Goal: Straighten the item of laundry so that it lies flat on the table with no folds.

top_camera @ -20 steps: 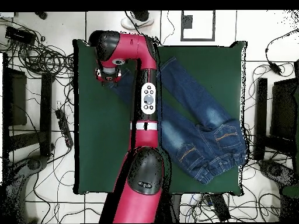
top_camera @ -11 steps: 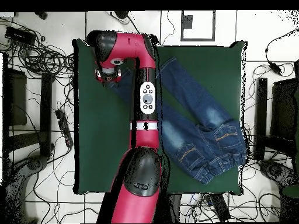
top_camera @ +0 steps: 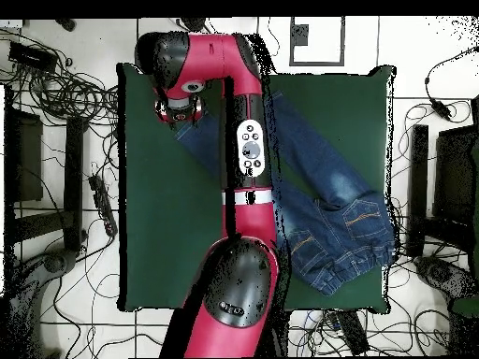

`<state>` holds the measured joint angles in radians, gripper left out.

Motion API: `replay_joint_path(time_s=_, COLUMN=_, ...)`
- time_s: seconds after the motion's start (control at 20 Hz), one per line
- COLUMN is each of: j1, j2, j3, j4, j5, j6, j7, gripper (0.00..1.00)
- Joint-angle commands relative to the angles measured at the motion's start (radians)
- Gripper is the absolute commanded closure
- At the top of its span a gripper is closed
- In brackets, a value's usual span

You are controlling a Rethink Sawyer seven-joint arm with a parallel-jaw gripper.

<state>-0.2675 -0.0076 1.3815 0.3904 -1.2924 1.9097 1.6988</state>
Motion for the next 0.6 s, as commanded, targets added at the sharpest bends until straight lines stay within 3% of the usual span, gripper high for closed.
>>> replay_joint_path(time_s=0.05, j1=-0.023, j2=-0.105, j3=-0.206, j4=0.132, j5=0.053, j6=-0.017, j7=0.047, gripper=0.0)
replay_joint_path(time_s=0.6, j1=-0.024, j2=-0.066, j3=-0.267, j4=0.079, j5=0.048, j6=-0.099, j7=-0.056, gripper=0.0)
